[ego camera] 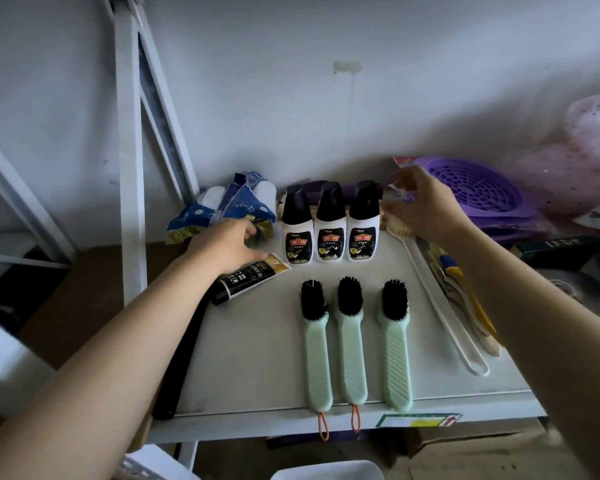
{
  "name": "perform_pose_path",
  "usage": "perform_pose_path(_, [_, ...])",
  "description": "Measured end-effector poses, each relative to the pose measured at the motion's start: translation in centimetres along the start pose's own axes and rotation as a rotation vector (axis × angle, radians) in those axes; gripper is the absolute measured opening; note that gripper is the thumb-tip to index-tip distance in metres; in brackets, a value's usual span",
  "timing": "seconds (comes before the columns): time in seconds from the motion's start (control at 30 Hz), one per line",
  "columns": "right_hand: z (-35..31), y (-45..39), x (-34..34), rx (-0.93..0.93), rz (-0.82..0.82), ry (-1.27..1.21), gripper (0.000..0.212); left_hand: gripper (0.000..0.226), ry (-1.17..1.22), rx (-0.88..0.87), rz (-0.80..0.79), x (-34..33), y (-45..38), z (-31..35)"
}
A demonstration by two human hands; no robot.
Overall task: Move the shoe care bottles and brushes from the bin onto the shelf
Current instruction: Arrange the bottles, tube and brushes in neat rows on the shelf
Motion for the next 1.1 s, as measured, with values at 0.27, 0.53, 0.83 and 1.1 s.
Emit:
perform_pose_path(0.27, [-5.2, 5.8, -4.7, 0.322, -0.116, 0.068, 0.018, 0.038, -0.429, 0.092, -0.046, -3.2, 2.1, -0.5])
perform_pose_path(0.53, [-7.2, 6.9, -10.0, 0.293, -0.313, 0.089, 0.023, 0.034, -0.197, 0.143, -0.176, -2.9, 3.3, -0.8])
perform_pose_path(0.83, [-9.0, 5.9, -11.1, 0.027, -0.424, -0.166, 0.046, 0.042, 0.268, -0.041, 0.050, -1.7, 5.9, -0.9])
perform_pose_path(1.1, [-8.7, 5.0, -9.9, 0.064, -0.352, -0.183, 0.019, 0.040, 0.354, -0.248, 0.131, -2.5, 4.1, 1.2])
Point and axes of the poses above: each hand's wrist, its own y-axis away from the middle knuckle, its own x-axis out of the back of the hand, z = x × y, the point moved 1 cm from there along -y, towards the middle knuckle, and after that the axes turned 7 degrees about -z, right-handed, at the moved point
